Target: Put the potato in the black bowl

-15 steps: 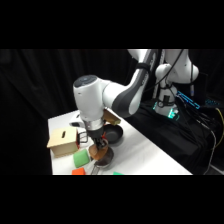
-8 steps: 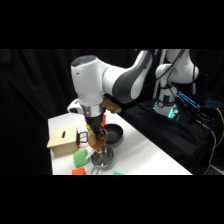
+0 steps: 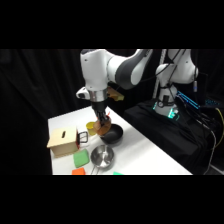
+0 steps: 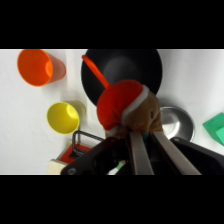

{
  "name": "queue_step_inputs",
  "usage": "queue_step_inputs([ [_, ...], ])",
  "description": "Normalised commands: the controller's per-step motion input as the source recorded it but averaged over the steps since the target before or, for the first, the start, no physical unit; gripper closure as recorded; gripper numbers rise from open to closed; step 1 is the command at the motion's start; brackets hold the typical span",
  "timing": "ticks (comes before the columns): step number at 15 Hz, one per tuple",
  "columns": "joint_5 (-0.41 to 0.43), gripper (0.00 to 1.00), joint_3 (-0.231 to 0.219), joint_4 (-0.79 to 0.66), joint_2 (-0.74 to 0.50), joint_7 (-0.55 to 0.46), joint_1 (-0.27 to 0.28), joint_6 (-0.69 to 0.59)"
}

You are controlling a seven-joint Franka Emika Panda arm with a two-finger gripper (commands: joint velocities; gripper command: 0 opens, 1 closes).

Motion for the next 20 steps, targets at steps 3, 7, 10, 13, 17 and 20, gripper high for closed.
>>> queue_step_inputs([
  [3, -0.061, 0.93, -0.013, -0.33, -0.26, -0.02, -0.119, 0.13],
  [7, 0.026, 0.93, -0.002, -0.28, -0.14, -0.09, -0.101, 0.23],
  [10, 0.036, 0.93, 0.01, -0.22, -0.02, -0.07, -0.047, 0.31],
  [13, 0.077, 0.54, 0.018, -0.09, 0.08, -0.1, -0.042, 0.26],
  [17, 0.115, 0.21, 0.023, -0.02, 0.06, -0.15, -0.054, 0.17],
  [20, 0.118, 0.01, 0.015, 0.0, -0.05, -0.18, -0.066, 0.07],
])
